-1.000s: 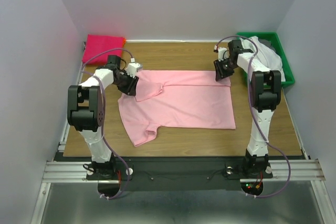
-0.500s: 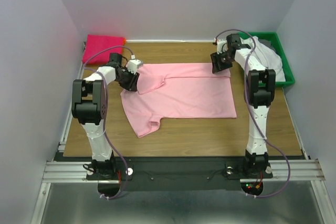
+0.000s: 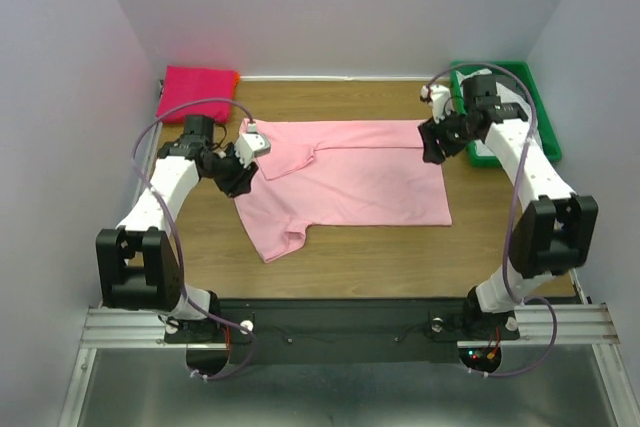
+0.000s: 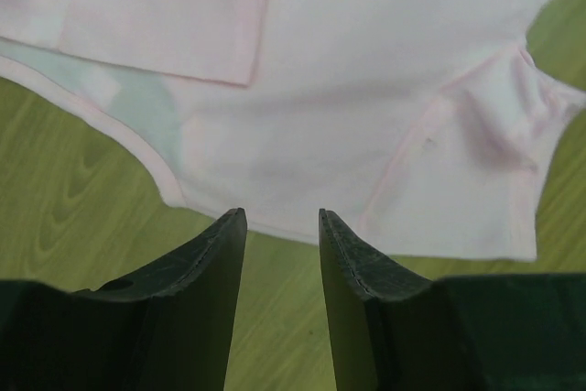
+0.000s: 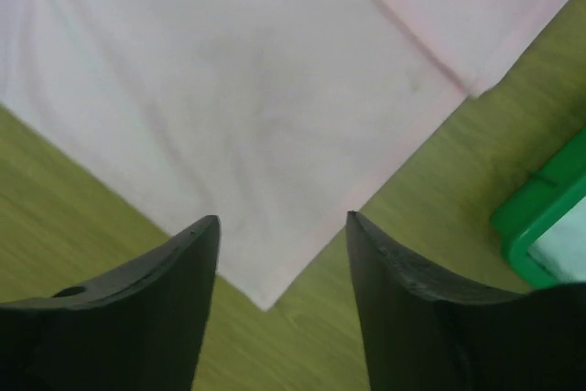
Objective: Fold and stack the t-shirts
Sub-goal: Fold the tshirt
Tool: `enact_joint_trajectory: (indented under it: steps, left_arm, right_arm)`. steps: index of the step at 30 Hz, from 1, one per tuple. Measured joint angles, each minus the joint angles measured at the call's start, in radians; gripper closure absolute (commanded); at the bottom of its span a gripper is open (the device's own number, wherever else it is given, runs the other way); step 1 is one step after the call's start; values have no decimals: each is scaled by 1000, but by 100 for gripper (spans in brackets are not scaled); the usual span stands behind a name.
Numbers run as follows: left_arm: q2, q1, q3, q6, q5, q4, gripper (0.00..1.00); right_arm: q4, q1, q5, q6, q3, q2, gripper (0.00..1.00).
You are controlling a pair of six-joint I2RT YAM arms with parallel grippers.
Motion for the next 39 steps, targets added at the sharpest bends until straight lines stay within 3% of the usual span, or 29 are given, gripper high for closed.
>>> enact_joint_trajectory:
  steps: [4, 10, 30, 39]
  left_arm:
    - [-94, -13, -152, 85, -18, -45, 50]
    - [-159, -72, -357, 132, -105, -34, 50]
    - [-153, -198, -409, 116, -166, 72, 50]
    - [-125, -225, -441, 97, -172, 102, 50]
  right_arm:
    - [-42, 6, 24, -84, -227, -171, 43]
    - [-38, 14, 95, -163, -465, -217, 46]
    - [167, 81, 259, -249, -704, -241, 51]
    - [250, 85, 296, -266, -740, -231, 76]
